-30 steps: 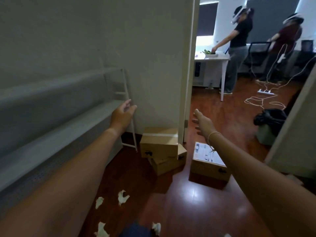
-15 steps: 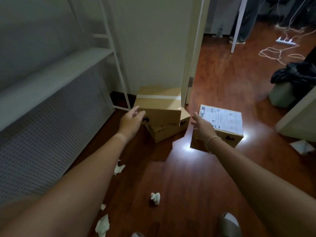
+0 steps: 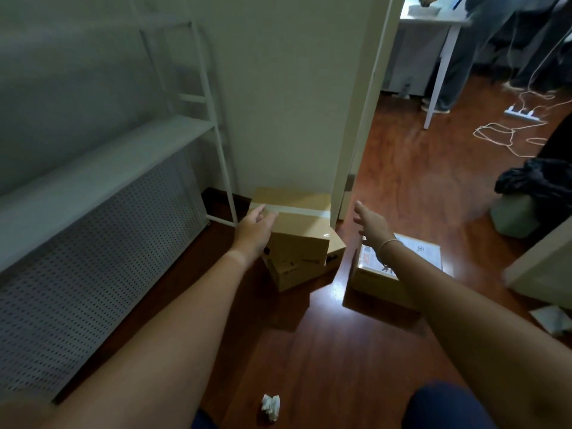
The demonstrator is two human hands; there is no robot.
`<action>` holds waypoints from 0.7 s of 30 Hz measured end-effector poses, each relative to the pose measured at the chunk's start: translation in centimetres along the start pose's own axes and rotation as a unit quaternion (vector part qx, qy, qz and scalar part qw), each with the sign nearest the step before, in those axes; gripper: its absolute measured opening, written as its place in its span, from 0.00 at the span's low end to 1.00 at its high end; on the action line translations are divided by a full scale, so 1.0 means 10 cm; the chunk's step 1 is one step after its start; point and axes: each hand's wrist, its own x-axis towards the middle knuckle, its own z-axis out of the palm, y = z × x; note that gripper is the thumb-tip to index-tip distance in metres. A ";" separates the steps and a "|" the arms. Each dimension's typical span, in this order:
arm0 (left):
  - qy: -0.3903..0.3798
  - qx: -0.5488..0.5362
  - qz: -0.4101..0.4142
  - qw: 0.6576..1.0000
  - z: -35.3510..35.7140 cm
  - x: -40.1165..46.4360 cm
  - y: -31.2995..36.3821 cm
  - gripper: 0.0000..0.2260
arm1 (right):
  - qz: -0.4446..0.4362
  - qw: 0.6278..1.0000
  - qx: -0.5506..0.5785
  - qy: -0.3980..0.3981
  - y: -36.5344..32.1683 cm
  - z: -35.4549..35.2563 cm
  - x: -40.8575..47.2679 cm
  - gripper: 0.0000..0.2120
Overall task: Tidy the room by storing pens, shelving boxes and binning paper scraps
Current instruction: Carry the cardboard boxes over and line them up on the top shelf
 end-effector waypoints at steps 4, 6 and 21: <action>0.012 -0.018 -0.009 1.000 0.17 0.29 0.08 0.23 | -0.024 0.999 -0.023 -0.006 -0.10 -0.05 0.33 0.26; 0.019 -0.022 -0.029 0.999 0.29 0.47 0.02 0.24 | -0.023 0.999 -0.025 -0.012 -0.05 -0.05 0.54 0.25; 0.117 -0.157 -0.315 0.929 1.84 2.38 -1.55 0.41 | 0.020 0.995 -0.049 -0.080 1.26 0.41 3.19 0.22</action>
